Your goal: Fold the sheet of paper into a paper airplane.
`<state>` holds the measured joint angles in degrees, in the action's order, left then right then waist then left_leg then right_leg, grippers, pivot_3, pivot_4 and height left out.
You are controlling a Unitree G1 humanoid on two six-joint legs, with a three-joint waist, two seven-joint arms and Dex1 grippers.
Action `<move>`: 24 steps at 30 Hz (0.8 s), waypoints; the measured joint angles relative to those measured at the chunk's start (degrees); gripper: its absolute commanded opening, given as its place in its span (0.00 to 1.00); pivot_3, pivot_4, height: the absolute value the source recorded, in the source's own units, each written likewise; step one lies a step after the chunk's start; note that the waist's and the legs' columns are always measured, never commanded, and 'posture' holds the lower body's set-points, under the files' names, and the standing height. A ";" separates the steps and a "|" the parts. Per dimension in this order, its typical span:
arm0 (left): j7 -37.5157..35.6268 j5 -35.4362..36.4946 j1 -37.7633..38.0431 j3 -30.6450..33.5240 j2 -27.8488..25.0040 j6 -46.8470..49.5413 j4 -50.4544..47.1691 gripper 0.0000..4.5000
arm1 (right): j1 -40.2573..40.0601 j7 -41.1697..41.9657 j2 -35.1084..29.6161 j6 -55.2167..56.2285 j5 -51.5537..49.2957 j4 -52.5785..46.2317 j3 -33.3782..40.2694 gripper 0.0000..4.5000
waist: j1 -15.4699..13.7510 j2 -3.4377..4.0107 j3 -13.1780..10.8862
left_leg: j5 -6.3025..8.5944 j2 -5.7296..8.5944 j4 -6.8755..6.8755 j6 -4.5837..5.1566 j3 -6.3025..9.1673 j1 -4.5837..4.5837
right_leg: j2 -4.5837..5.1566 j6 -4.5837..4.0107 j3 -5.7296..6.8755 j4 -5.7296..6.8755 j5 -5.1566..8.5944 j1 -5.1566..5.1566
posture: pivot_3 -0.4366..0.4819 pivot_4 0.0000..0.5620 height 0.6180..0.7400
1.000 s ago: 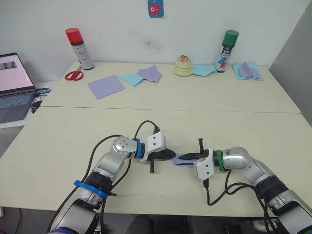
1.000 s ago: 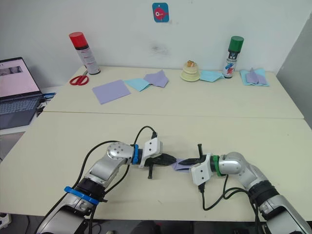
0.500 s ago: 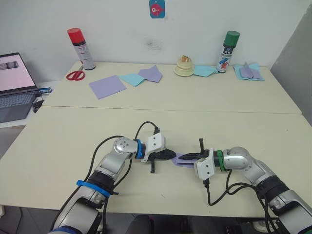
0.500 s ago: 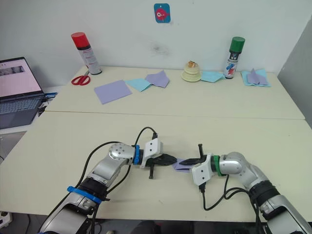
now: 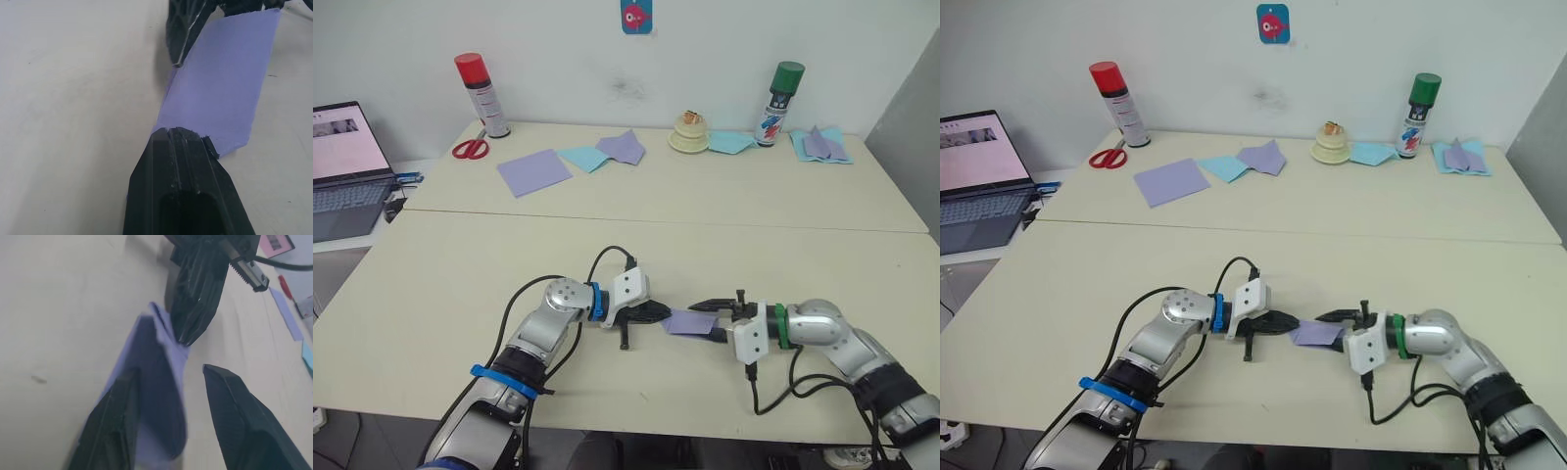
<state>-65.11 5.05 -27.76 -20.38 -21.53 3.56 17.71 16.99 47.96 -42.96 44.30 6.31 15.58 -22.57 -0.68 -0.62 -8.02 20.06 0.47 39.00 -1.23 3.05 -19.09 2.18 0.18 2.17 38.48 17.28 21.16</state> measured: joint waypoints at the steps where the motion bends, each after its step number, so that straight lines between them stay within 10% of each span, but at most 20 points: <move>1: 0.22 0.00 0.12 0.01 0.03 0.06 -0.11 0.00 | -1.66 0.80 -1.21 -0.54 -1.80 -1.25 0.62 0.48 | -0.06 -0.01 -0.02 | 0.01 0.00 0.00 0.01 0.00 0.00 | 0.00 0.00 0.00 0.00 0.00 0.00 | 0.48 0.27 0.81; 7: 0.67 -0.08 0.59 -0.12 0.35 0.21 -0.72 0.00 | -11.69 2.54 -5.34 -3.01 -13.44 -11.69 7.30 0.44 | -0.23 0.09 -0.25 | 0.02 -0.01 0.00 0.03 0.00 0.00 | -0.01 0.00 0.01 0.05 0.00 0.01 | 0.48 0.27 0.81; 13: 0.72 -0.17 0.71 -0.21 0.35 0.09 -0.93 0.00 | -18.28 -0.28 -4.20 -13.32 -16.97 -21.36 11.31 0.01 | -0.49 0.00 -0.36 | 0.01 -0.01 -0.01 0.02 0.01 -0.01 | -0.01 0.01 0.02 0.06 0.00 0.02 | 0.48 0.27 0.81; 24: 0.70 -0.86 0.44 -0.78 1.18 -0.27 -1.46 0.00 | -9.78 -9.11 5.65 -63.02 -13.88 -41.13 3.25 0.01 | -0.81 0.17 -0.43 | -0.12 0.02 0.03 -0.21 0.27 -0.60 | -0.02 0.04 0.19 -0.26 -0.02 0.35 | 0.48 0.27 0.81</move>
<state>-64.41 4.19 -27.32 -21.16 -20.35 3.29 16.25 7.21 38.85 -37.31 -18.72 -7.57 -25.55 -19.31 -1.49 -0.45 -8.45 19.94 0.49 39.02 -1.44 3.32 -19.69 2.16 0.22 2.36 38.22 17.26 21.51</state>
